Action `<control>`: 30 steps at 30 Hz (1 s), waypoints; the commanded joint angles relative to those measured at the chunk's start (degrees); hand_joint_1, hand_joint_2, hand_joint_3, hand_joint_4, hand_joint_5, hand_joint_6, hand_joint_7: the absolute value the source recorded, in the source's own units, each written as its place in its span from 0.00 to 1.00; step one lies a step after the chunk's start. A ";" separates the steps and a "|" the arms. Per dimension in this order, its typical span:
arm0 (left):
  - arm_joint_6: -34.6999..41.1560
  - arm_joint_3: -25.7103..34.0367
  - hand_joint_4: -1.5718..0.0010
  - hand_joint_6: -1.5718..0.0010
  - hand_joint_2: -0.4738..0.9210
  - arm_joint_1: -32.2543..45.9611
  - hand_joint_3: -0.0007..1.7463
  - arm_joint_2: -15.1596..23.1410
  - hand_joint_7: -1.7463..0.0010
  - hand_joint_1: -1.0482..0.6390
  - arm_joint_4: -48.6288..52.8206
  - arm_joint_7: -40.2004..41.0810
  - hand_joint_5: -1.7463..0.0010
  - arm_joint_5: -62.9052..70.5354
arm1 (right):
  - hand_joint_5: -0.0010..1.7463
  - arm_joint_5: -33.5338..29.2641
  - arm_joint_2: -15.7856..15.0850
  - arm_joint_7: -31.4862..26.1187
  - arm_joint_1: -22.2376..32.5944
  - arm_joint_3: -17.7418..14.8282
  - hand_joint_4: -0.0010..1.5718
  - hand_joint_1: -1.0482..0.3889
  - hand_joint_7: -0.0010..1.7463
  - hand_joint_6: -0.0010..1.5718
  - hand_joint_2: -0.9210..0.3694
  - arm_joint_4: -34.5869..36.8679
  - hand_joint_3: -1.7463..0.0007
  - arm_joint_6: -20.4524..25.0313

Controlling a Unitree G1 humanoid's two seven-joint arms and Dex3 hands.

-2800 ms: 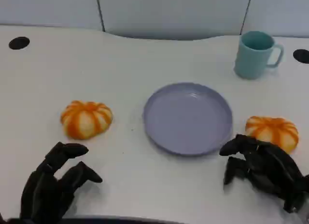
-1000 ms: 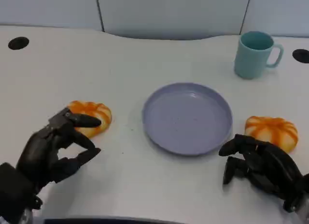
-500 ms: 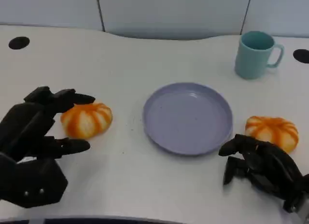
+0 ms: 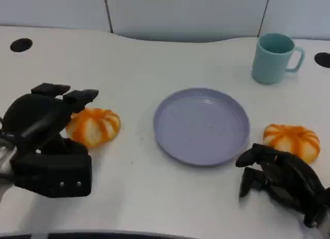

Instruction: Grasp the bread from the table and place it into the plate.

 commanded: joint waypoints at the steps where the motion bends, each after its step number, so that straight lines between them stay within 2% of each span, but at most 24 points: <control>1: 1.94 -3.86 0.95 0.87 1.00 -5.19 0.03 0.02 1.00 0.10 7.21 1.03 0.94 0.90 | 0.88 -0.63 -0.57 -0.23 2.45 0.32 0.40 0.38 0.59 0.47 0.00 0.73 0.93 1.40; 10: 4.51 -9.60 0.97 0.91 1.00 -12.78 0.04 -1.79 1.00 0.09 17.31 -0.63 0.95 0.04 | 0.90 -0.50 -0.51 -0.84 3.52 0.73 0.39 0.38 0.61 0.47 0.00 -1.78 0.94 3.09; 17: 6.75 -14.33 0.98 0.94 1.00 -18.78 0.02 -5.15 1.00 0.09 27.34 0.13 0.94 0.69 | 0.90 -0.84 -0.59 -0.83 4.00 0.89 0.39 0.37 0.61 0.46 0.00 -1.81 0.93 1.85; 30: 9.92 -18.49 0.93 0.87 0.97 -25.39 0.00 -10.29 0.98 0.12 40.20 0.05 0.91 -0.48 | 0.91 0.31 -0.44 -1.09 5.66 1.20 0.39 0.37 0.62 0.46 0.00 -4.84 0.94 4.97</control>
